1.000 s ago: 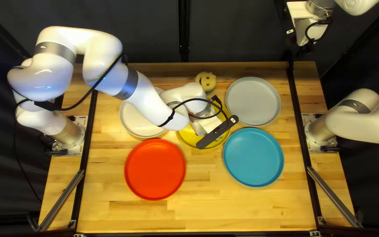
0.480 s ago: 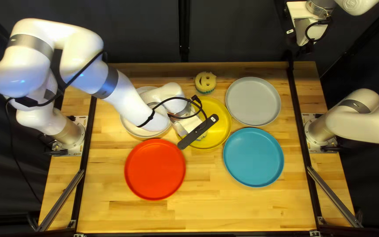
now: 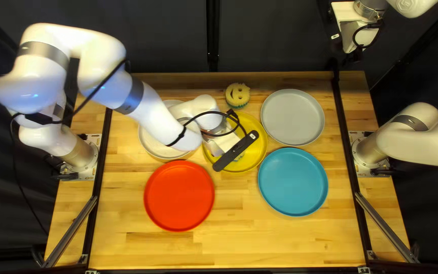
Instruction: Pick up sponge and scrub the plate
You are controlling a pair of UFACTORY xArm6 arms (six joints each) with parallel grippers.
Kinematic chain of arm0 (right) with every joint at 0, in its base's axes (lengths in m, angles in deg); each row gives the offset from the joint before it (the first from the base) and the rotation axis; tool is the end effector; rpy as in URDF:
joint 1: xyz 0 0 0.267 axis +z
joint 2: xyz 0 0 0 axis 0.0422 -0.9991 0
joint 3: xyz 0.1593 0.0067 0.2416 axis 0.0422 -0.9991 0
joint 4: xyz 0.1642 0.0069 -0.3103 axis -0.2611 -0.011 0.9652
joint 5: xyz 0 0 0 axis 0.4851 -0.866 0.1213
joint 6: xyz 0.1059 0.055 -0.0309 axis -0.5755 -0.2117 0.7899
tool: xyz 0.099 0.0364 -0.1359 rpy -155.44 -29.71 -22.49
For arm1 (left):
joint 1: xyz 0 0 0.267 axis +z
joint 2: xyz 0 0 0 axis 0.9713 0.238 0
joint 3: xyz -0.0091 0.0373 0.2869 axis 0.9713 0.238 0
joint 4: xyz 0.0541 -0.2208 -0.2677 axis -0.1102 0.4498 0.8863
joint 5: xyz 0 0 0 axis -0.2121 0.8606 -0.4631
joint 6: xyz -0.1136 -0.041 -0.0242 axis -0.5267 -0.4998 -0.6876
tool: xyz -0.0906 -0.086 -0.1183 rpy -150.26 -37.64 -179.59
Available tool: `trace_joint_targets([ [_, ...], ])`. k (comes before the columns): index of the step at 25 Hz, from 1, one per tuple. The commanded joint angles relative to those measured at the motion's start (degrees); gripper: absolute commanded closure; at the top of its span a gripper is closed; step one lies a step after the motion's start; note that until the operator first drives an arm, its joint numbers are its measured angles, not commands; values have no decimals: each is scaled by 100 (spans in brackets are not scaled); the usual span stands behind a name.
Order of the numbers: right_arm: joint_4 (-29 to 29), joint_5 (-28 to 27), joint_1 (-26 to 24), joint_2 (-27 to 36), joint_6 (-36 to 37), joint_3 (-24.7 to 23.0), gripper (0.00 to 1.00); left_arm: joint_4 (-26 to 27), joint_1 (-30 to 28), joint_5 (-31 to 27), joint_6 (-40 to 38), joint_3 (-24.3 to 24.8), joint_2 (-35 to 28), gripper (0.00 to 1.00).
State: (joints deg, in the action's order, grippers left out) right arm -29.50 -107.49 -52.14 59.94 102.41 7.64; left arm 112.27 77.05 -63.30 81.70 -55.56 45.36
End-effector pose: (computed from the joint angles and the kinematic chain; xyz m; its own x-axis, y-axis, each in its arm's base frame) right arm 0.1949 -0.2173 0.2894 0.9961 0.0866 0.0162 0.0871 -0.9957 -0.0321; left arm 0.5879 -0.0072 0.0309 0.5416 -0.7943 0.2753 -0.7990 -0.5882 -0.1251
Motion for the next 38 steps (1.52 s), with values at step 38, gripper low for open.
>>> trace_joint_targets([
  [38, 0, 0, 0, 0, 0, 0, 0, -71, 473, -325, 214, -149, -104, 100],
])
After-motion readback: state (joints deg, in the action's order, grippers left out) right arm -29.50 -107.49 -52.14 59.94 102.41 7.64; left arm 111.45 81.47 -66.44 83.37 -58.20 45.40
